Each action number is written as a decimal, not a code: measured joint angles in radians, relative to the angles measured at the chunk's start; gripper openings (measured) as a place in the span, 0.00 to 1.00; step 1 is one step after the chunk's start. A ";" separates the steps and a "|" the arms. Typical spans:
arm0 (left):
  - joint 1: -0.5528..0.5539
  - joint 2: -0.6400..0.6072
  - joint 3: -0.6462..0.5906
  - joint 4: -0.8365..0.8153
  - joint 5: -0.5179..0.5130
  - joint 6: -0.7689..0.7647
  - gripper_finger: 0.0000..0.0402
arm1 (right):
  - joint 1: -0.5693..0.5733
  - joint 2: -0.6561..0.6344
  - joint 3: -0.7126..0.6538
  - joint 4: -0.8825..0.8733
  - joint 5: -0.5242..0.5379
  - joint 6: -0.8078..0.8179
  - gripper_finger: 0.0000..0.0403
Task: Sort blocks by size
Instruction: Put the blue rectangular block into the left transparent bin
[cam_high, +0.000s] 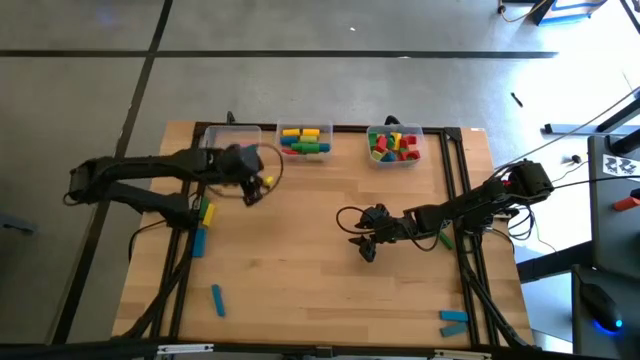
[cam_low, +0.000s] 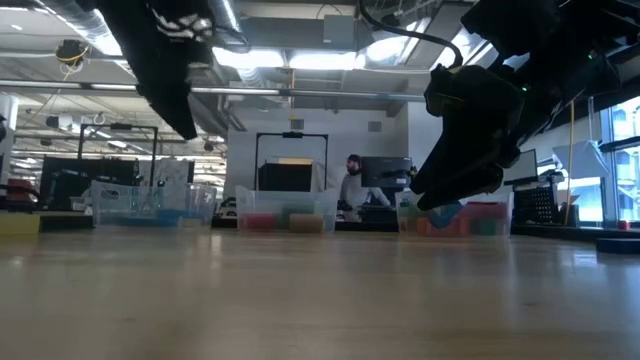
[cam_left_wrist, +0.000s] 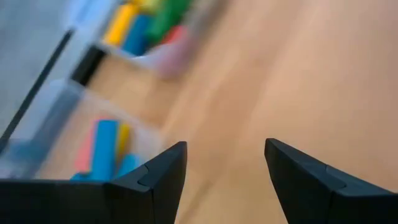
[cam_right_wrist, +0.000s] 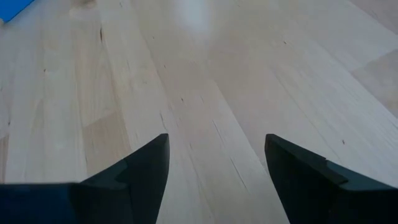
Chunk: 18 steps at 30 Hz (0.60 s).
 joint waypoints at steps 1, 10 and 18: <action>-0.040 0.000 0.000 0.000 0.013 0.001 0.53 | 0.000 0.000 0.000 -0.001 0.000 0.000 0.64; -0.411 0.000 0.000 0.035 0.047 -0.035 0.53 | 0.000 0.000 0.000 -0.001 -0.003 0.005 0.64; -0.575 0.000 0.000 0.210 0.048 -0.082 0.53 | 0.000 0.000 0.000 0.000 -0.011 0.011 0.64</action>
